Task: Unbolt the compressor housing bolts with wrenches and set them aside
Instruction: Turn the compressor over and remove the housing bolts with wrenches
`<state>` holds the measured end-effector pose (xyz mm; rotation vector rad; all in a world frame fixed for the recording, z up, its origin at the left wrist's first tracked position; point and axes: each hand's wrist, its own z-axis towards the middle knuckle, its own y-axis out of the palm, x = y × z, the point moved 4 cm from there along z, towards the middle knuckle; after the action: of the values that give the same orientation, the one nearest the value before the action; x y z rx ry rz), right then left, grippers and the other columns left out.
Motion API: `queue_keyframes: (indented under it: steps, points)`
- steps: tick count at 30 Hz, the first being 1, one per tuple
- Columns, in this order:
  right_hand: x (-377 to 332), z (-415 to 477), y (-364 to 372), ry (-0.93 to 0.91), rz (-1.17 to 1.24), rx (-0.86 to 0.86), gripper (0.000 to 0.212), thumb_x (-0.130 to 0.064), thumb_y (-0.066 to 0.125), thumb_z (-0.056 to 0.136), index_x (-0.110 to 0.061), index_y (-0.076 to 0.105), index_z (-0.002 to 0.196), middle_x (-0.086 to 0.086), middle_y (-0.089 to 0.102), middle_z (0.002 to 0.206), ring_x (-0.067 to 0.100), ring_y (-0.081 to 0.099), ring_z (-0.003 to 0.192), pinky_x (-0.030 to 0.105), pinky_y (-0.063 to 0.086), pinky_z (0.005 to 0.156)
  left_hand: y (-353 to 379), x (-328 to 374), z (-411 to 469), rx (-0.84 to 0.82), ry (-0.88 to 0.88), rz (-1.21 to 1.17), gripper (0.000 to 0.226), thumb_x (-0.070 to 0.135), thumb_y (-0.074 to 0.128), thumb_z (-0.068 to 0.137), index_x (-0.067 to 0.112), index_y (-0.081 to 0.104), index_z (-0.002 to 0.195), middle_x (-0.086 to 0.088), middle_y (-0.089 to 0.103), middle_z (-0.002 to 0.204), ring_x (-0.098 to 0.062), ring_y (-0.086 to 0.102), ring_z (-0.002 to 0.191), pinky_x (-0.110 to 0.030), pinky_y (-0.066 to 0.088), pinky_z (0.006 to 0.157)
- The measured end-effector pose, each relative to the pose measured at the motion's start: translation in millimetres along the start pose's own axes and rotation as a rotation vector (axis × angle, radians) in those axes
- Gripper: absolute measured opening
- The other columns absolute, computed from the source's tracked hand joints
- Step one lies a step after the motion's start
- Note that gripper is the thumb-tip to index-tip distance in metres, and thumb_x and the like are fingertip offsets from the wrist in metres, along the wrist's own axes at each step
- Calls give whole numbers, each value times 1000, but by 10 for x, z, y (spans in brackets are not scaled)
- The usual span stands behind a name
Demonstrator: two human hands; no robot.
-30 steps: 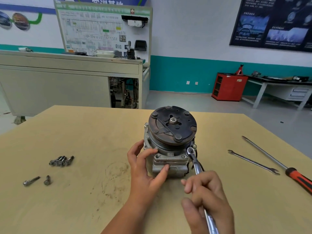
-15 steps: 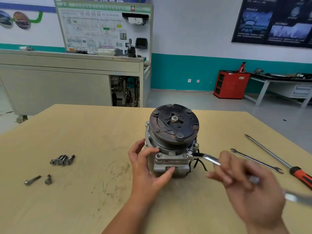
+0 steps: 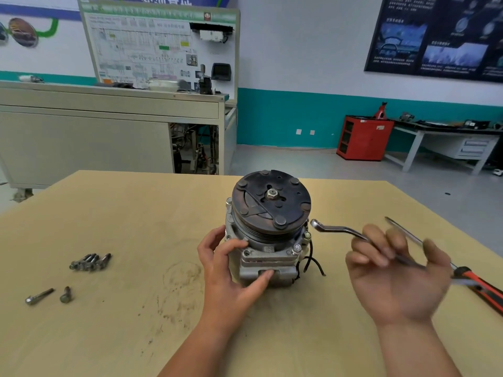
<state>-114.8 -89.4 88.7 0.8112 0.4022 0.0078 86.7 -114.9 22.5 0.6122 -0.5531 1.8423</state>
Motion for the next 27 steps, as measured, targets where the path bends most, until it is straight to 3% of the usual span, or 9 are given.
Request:
queue_keyframes:
  steps: [2,4,7,9,11,16,19,23,27]
  points:
    - [218,-204,62,-216,-235,49,30,-22,52,90,7,58,82,13,50,89,25,51,83,32,41,84,-4,8,-2,1,-5,-2,53,40,72,61,44,45,106,-8,33,130,1,29,130,-12,31,103]
    - [399,-311,80,-390,-793,294,24,-33,64,83,-17,66,66,-3,50,79,13,52,73,19,46,76,-4,14,-2,-1,-8,-2,53,40,72,61,45,45,105,-8,33,130,2,29,130,-10,30,102]
    - [625,-332,318,-539,-1344,285,24,-29,60,84,-29,59,59,-10,43,76,10,50,69,21,48,71,-6,18,-8,-8,-9,2,52,40,73,62,45,45,105,-11,33,131,0,29,130,-10,31,103]
    - [720,-414,374,-617,-1512,257,18,-21,59,74,-22,54,57,-11,43,76,9,50,69,23,49,69,-11,10,-12,-11,-13,7,52,41,73,62,45,45,106,-12,34,131,-2,30,131,-12,31,103]
    - [767,-430,381,-558,-1596,265,9,-20,56,64,-20,51,57,-12,43,75,7,52,69,22,49,67,-13,1,-15,-10,-12,13,52,41,73,62,44,46,107,-13,34,132,-5,30,131,-16,33,104]
    - [821,-349,493,-407,-1857,274,14,-31,61,67,-23,50,61,-4,42,73,7,48,63,12,39,61,-4,-8,-11,1,-13,15,54,40,74,62,44,45,108,-13,34,132,-7,30,132,-21,34,105]
    - [755,-323,492,-369,-1599,380,18,-33,61,65,-27,50,52,-7,44,67,14,48,58,21,39,54,-6,-11,-14,3,-4,14,53,40,74,62,44,45,107,-13,34,132,-2,30,131,-19,34,104]
    - [270,-183,249,-181,-639,463,45,-39,67,65,-22,32,44,-1,26,57,14,28,48,21,40,47,-8,-13,-3,-1,-12,0,53,41,73,62,45,45,107,-11,34,132,0,29,130,-12,32,103]
    - [-70,159,-72,-11,-402,693,37,-42,45,68,-22,29,41,-7,13,57,9,7,45,17,22,36,-18,0,-4,0,-8,-7,54,40,73,62,46,45,107,-9,34,132,-8,31,131,-12,32,103]
